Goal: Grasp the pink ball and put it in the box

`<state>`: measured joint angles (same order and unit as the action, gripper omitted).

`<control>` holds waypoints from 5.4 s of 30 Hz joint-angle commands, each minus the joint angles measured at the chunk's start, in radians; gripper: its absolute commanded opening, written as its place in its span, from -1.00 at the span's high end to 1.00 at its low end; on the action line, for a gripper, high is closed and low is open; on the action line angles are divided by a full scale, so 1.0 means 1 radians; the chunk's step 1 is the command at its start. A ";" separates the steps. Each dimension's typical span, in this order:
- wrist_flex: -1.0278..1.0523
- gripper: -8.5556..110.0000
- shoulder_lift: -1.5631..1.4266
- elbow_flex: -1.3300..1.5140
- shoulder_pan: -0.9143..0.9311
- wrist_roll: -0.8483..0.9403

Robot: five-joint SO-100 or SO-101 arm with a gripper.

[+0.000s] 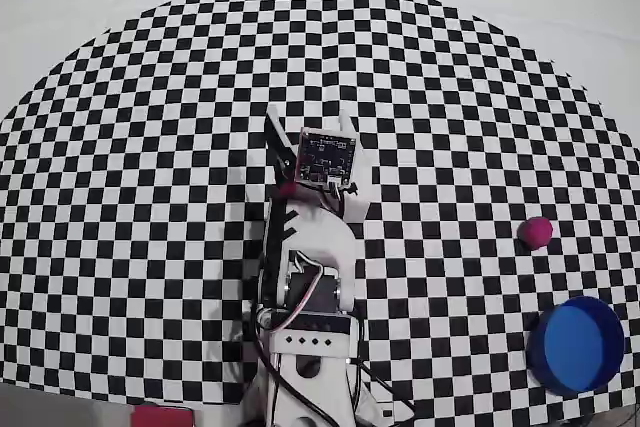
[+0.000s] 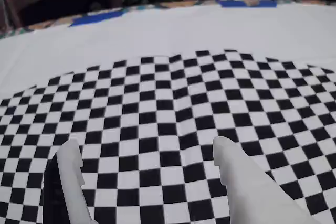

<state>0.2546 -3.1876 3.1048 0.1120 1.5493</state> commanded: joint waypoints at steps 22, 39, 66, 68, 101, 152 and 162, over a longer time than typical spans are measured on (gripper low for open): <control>-0.020 0.36 0.020 0.008 0.273 0.011; -0.021 0.36 0.018 0.008 0.442 0.011; -0.043 0.37 0.028 0.008 0.747 0.011; -0.043 0.37 0.025 0.008 0.775 0.011; -0.043 0.37 0.018 0.008 1.014 0.011; -0.268 0.37 0.784 -0.288 0.986 0.002; -0.279 0.37 0.930 -0.365 0.991 0.000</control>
<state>-0.0092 -2.2795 2.8010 1.1060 1.5493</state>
